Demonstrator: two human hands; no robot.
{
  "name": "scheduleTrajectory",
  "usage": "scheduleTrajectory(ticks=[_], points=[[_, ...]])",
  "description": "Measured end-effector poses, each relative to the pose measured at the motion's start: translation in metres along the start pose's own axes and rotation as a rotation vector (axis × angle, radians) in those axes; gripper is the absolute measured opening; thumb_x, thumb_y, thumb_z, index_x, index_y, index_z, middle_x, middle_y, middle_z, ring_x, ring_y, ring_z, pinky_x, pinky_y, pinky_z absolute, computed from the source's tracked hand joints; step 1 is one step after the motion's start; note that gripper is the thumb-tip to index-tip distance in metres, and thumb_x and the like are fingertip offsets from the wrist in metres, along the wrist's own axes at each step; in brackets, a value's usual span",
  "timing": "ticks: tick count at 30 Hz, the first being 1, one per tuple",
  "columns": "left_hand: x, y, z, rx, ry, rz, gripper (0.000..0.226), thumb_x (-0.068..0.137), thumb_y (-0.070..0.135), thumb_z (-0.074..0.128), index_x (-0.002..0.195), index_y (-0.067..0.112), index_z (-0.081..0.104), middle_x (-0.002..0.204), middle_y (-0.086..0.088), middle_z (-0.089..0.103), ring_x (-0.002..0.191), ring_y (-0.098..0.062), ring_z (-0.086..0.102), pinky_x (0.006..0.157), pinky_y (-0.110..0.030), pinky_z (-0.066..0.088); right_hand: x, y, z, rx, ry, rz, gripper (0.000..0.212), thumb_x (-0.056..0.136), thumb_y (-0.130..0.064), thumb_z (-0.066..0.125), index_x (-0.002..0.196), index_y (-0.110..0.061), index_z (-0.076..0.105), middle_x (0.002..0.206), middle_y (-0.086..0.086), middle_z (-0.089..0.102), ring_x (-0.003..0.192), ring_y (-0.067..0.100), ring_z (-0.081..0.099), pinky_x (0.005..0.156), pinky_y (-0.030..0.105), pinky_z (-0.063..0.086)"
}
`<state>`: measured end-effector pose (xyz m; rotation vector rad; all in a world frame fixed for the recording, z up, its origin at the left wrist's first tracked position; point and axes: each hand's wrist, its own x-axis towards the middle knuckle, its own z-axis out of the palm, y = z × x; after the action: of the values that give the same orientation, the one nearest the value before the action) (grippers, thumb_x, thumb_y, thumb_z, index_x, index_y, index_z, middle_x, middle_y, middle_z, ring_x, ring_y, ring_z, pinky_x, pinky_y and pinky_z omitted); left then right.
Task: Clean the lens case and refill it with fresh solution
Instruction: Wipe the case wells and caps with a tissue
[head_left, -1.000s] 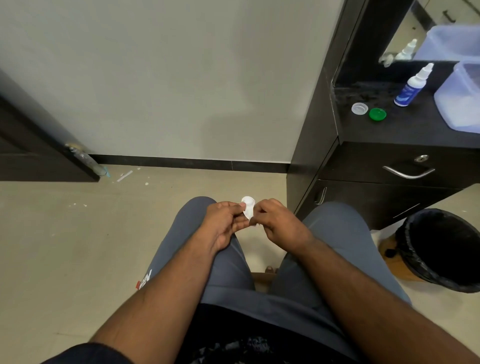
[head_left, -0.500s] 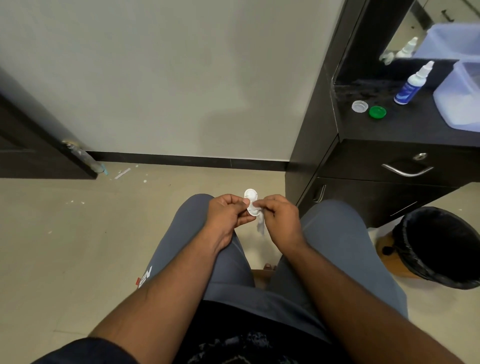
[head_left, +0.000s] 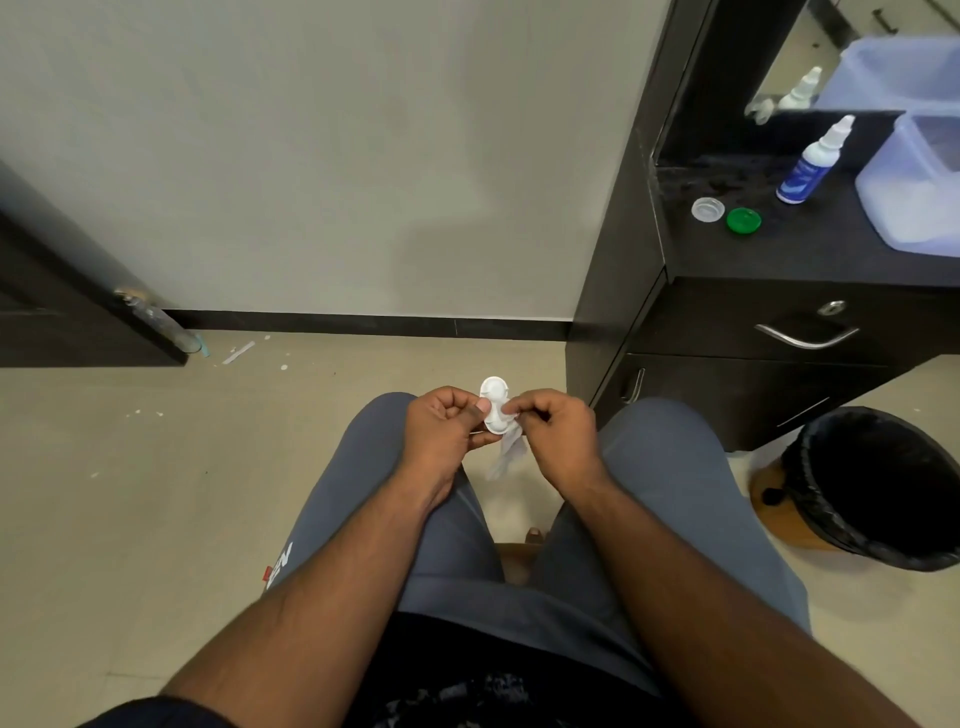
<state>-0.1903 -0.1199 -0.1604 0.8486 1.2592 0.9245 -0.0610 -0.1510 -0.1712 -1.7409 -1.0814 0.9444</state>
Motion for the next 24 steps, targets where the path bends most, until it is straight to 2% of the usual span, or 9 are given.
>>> scheduleTrajectory(ticks=[5, 9, 14, 17, 19, 24], points=[[0.003, 0.001, 0.000, -0.025, 0.036, 0.019, 0.006, 0.088, 0.000, 0.063, 0.083, -0.002, 0.062, 0.080, -0.013, 0.072, 0.076, -0.026, 0.073, 0.066, -0.032, 0.060, 0.005, 0.004, -0.010, 0.062, -0.013, 0.064, 0.022, 0.089, 0.002, 0.057, 0.092, -0.010, 0.075, 0.091, 0.001, 0.070, 0.088, 0.017, 0.066, 0.086, 0.031, 0.055], [0.004, -0.001, 0.003, 0.067, -0.028, -0.039, 0.008, 0.087, 0.000, 0.065, 0.088, -0.008, 0.063, 0.078, -0.015, 0.071, 0.070, -0.022, 0.072, 0.062, -0.031, 0.060, 0.011, 0.000, -0.013, 0.191, 0.061, 0.039, 0.020, 0.089, 0.001, 0.059, 0.094, -0.012, 0.074, 0.091, 0.000, 0.070, 0.090, 0.016, 0.066, 0.081, 0.027, 0.056], [0.004, 0.000, 0.001, 0.048, -0.090, -0.123, 0.008, 0.087, -0.003, 0.064, 0.089, -0.011, 0.062, 0.073, -0.017, 0.070, 0.064, -0.023, 0.071, 0.057, -0.029, 0.060, 0.014, 0.003, -0.002, 0.157, 0.049, -0.008, 0.021, 0.086, 0.006, 0.058, 0.090, -0.009, 0.073, 0.094, 0.004, 0.070, 0.089, 0.016, 0.066, 0.079, 0.025, 0.056], [0.005, 0.002, -0.004, -0.032, -0.047, -0.121, 0.005, 0.088, -0.004, 0.062, 0.085, -0.008, 0.061, 0.071, -0.015, 0.071, 0.064, -0.023, 0.072, 0.056, -0.028, 0.059, 0.012, 0.006, 0.002, 0.090, -0.035, -0.044, 0.020, 0.086, 0.006, 0.059, 0.090, -0.008, 0.074, 0.093, 0.002, 0.068, 0.086, 0.013, 0.064, 0.077, 0.021, 0.055], [0.006, 0.002, -0.006, -0.062, -0.019, -0.120, 0.005, 0.088, -0.004, 0.061, 0.084, -0.007, 0.061, 0.071, -0.014, 0.071, 0.065, -0.024, 0.072, 0.057, -0.028, 0.060, 0.012, 0.008, 0.001, 0.073, -0.089, -0.049, 0.021, 0.086, 0.006, 0.059, 0.089, -0.008, 0.074, 0.093, 0.002, 0.069, 0.086, 0.014, 0.065, 0.077, 0.023, 0.055], [0.006, 0.000, -0.004, 0.053, -0.089, -0.161, 0.005, 0.087, -0.004, 0.063, 0.086, -0.009, 0.061, 0.074, -0.019, 0.067, 0.058, -0.020, 0.069, 0.054, -0.028, 0.059, 0.022, 0.002, -0.009, 0.250, 0.025, 0.039, 0.029, 0.088, 0.006, 0.056, 0.085, -0.017, 0.072, 0.090, -0.002, 0.071, 0.088, 0.014, 0.066, 0.074, 0.022, 0.056]])
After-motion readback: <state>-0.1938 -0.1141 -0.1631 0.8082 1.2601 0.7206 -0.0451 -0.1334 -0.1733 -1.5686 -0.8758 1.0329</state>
